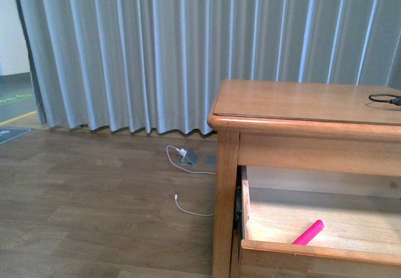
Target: Place pink marker in drawer with both arms
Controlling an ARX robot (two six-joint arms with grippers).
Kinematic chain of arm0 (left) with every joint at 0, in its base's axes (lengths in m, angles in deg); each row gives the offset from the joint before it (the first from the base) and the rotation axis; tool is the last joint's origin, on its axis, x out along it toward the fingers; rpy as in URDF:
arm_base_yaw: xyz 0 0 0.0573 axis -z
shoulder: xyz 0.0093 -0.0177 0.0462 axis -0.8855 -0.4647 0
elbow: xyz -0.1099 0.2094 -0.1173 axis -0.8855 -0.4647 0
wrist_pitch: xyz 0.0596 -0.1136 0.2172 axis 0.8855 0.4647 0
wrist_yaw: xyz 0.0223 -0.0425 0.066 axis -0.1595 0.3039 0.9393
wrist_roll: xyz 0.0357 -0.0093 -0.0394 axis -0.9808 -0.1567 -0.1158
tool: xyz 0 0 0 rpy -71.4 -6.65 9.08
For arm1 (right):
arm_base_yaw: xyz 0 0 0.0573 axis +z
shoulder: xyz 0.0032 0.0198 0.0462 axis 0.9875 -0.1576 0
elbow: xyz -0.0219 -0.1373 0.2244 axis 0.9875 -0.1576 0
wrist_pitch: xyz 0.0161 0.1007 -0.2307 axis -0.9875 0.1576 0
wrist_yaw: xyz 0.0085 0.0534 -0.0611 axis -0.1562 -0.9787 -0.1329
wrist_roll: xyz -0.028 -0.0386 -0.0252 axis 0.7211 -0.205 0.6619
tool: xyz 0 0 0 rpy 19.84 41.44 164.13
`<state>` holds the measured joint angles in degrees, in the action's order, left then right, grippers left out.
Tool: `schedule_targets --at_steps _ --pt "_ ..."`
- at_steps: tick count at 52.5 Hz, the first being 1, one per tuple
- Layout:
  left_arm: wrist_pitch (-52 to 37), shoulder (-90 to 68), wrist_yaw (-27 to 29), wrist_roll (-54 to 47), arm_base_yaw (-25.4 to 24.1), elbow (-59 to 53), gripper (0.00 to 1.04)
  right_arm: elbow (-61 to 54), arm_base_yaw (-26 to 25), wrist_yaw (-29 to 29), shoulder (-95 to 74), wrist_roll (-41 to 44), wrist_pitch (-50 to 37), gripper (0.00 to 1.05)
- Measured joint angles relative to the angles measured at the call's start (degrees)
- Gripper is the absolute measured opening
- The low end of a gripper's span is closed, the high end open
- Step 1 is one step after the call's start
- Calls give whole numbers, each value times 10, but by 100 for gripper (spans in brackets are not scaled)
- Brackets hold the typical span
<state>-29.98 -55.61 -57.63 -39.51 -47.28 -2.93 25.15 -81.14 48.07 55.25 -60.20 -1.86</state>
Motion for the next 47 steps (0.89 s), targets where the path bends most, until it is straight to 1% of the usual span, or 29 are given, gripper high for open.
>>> schedule_targets --at_steps 11,12,15,18,25,33,35,36,37,39,42,47 --pt "0 4 1 10 -1 0 99 0 0 0 0 0 0 96" --pt "-9 5 6 1 -1 -3 97 0 0 0 0 0 0 96" --pt "-71 16 7 -37 -7 -29 87 0 0 0 0 0 0 96" --pt "-96 28 0 -72 -17 -46 78 0 0 0 0 0 0 96" --pt "-99 60 -29 -109 -49 -77 53 0 0 0 0 0 0 96" --pt "-94 91 -54 -119 -75 -99 26 0 0 0 0 0 0 96" --pt "-89 100 -75 -120 -91 -104 19 0 0 0 0 0 0 96" --pt "-87 104 -100 -120 -104 -106 15 0 0 0 0 0 0 96" --pt "-85 108 -112 -121 -118 -109 12 0 0 0 0 0 0 96" --pt "-82 116 -122 -123 -135 -114 5 0 0 0 0 0 0 96" --pt "-78 125 -120 -123 -147 -118 4 0 0 0 0 0 0 96" --pt "-70 142 -126 -125 -148 -127 4 0 0 0 0 0 0 96"
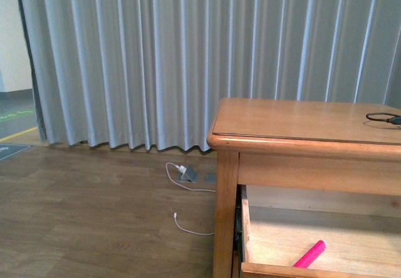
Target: Place pink marker in drawer with both arms
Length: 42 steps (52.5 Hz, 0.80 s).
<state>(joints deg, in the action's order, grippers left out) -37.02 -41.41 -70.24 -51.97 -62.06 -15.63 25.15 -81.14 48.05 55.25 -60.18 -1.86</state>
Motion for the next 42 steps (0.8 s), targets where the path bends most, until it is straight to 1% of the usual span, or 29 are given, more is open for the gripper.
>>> schedule_targets --at_steps 15,16,18,19,31,37,38,42 --pt "19 49 0 0 -1 -23 4 0 0 0 0 0 0 96" --pt "28 62 0 0 -1 -23 4 0 0 0 0 0 0 96" --pt "92 111 -1 0 -1 -23 4 0 0 0 0 0 0 96" --pt "106 130 0 0 -1 -23 4 -1 0 0 0 0 0 96" --pt "113 147 0 0 -1 -23 5 -1 0 0 0 0 0 96" --pt "113 147 0 0 -1 -23 26 -1 0 0 0 0 0 96" --pt "113 147 0 0 -1 -23 31 -1 0 0 0 0 0 96" --pt "113 147 0 0 -1 -23 46 -1 0 0 0 0 0 96"
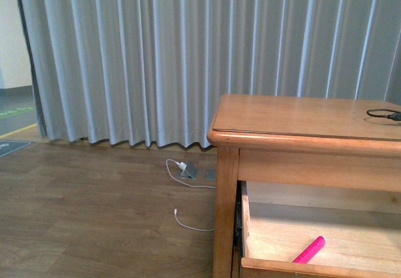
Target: Place pink marker in drawer with both arms
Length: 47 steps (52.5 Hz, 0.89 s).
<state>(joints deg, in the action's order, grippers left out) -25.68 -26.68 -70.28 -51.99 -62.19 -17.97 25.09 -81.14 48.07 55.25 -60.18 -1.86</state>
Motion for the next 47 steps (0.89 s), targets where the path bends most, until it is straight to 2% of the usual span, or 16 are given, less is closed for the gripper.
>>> schedule_targets --at_steps 4,9,13,17,27,37,47 --pt "0 0 0 0 0 0 60 0 1 4 -1 0 2 96" --pt "0 0 0 0 0 0 76 24 17 42 -32 -16 82 96" --pt "0 0 0 0 0 0 90 31 24 26 -74 -20 132 96" --pt "0 0 0 -1 0 0 100 34 36 16 -115 -16 129 96" --pt "0 0 0 -2 0 0 99 50 72 -10 -295 21 40 96" --pt "0 0 0 -2 0 0 99 90 73 -27 -536 21 -75 96" --pt "0 0 0 -2 0 0 99 148 73 -11 -712 0 -163 96"
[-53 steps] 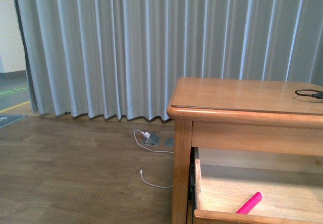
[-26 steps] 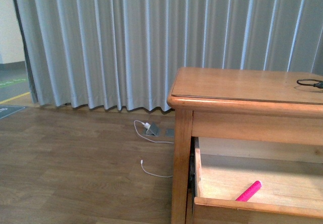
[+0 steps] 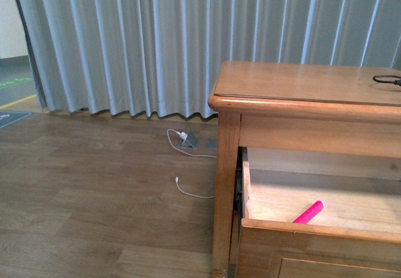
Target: Place pink marker in drawer with both arms
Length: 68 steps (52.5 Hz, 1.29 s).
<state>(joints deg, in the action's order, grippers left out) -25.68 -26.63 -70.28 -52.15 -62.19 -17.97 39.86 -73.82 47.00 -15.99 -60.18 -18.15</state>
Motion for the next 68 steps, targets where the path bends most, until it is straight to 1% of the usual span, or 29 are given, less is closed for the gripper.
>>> schedule_targets --at_steps 13,30,49,68 --pt "0 0 0 0 0 0 99 58 -1 31 -108 -24 -73 96" --pt "0 0 0 0 0 0 99 139 -7 61 -240 -32 -173 96" --pt "0 0 0 0 0 0 99 234 -7 88 -352 -33 -245 96" --pt "0 0 0 0 0 0 99 325 -17 96 -450 -31 -306 96"
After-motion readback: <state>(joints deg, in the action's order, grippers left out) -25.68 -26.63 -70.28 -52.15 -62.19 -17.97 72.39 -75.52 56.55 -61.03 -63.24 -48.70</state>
